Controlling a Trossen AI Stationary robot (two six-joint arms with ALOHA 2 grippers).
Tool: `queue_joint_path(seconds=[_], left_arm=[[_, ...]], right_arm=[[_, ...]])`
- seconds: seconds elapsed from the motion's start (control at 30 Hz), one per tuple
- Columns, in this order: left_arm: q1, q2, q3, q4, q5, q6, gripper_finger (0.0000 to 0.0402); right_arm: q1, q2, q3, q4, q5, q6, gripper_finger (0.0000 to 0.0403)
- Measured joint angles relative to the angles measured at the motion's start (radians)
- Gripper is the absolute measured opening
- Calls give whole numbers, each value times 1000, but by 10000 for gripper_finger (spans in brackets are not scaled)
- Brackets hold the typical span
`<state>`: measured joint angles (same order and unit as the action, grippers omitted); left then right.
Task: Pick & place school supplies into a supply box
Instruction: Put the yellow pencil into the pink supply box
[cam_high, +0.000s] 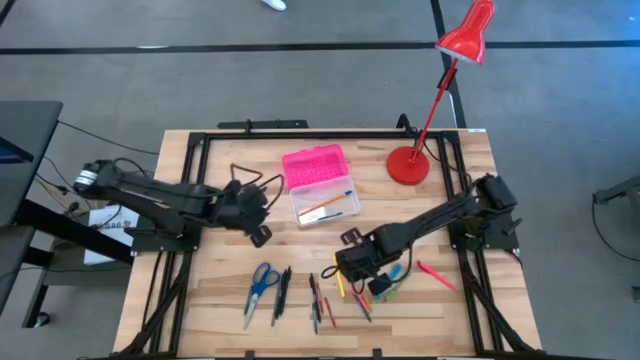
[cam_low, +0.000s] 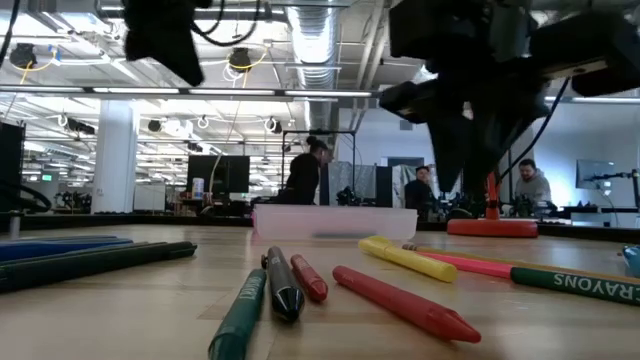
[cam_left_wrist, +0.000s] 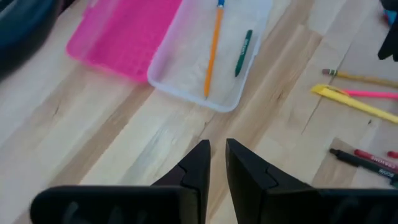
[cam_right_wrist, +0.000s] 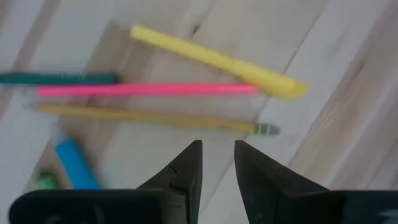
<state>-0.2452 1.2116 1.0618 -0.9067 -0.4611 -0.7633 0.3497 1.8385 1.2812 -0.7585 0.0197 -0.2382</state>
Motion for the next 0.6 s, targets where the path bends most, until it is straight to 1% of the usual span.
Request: queue_joint_path(seconds=[0.1,0.2,0.27,0.37,0.6], left_arm=[[-47,-53,-40,2,-48,-77,46],[-84,-82,-68,11,-95,-138,46],[-103,-94,-82,4,-116,-171,46],[-123,-99,-91,6,-129,-200,46],[-144,-98,-91,5,-145,-220,46]], right_arm=[[-9,0,0,67,-28,0,87],[-12,0,0,120,-65,2,87],[-12,0,0,147,-71,1,87],[-19,25,2,165,-73,9,87],[-40,92,-1,119,-73,65,87]])
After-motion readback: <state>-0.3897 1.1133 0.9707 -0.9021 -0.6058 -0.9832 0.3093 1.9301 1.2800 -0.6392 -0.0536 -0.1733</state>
